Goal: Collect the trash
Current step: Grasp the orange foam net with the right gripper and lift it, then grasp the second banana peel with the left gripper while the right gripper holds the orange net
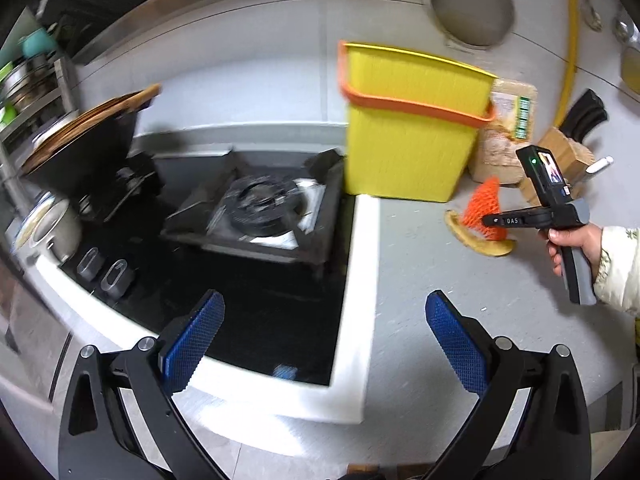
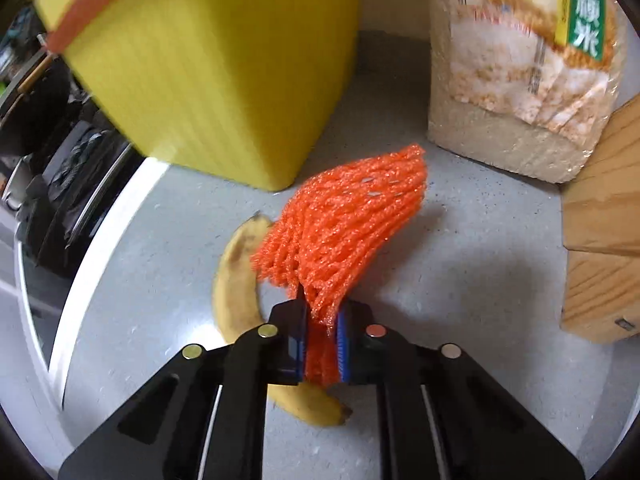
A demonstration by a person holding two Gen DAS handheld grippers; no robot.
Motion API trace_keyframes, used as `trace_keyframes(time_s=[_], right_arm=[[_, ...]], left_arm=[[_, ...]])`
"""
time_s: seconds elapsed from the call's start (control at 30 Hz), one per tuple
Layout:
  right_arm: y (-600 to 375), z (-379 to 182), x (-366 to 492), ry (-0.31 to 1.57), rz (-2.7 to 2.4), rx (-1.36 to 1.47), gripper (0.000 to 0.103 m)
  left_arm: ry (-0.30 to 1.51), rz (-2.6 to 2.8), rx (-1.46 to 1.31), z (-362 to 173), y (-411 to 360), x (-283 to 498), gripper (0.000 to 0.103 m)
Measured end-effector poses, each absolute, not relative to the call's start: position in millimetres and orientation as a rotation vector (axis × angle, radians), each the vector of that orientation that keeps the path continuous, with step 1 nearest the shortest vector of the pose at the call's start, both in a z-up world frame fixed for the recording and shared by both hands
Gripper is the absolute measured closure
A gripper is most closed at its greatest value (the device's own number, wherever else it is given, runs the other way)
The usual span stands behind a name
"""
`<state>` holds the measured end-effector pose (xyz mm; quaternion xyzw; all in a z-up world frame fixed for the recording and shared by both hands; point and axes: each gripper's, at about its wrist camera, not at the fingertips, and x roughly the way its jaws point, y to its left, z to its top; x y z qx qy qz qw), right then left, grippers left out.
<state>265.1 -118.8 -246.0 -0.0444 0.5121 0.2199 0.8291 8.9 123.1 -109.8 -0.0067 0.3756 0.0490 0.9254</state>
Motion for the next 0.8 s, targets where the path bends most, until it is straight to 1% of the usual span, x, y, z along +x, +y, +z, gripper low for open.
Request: trace_keyframes(time_s=[0.07, 0.2, 0.27, 0.37, 0.5, 0.67, 0.8], right_arm=[[-125, -228, 245, 1.029, 0.487, -0.072, 0.093], [-163, -187, 176, 0.908, 0.478, -0.031, 0.093], [-183, -173, 134, 0.881, 0.458, -0.021, 0.093], [-203, -164, 92, 0.867, 0.403, 0.016, 0.093], [-252, -153, 39, 0.858, 0.276, 0.112, 0.093], [-290, -142, 1, 0.828, 0.142, 0.167, 0.092], [-305, -130, -20, 0.8, 0.075, 0.182, 0.092]], left_arm=[[0.763, 0.053, 0.001, -113, 112, 23, 0.004], [0.785, -0.084, 0.019, -132, 75, 67, 0.004], [0.809, -0.136, 0.042, -146, 51, 91, 0.004], [0.831, -0.19, 0.105, -166, 14, 120, 0.004], [0.917, -0.261, 0.223, -205, -36, 160, 0.004], [1.002, -0.248, 0.192, -235, -60, 199, 0.004], [1.069, -0.199, 0.09, -249, -62, 224, 0.006]])
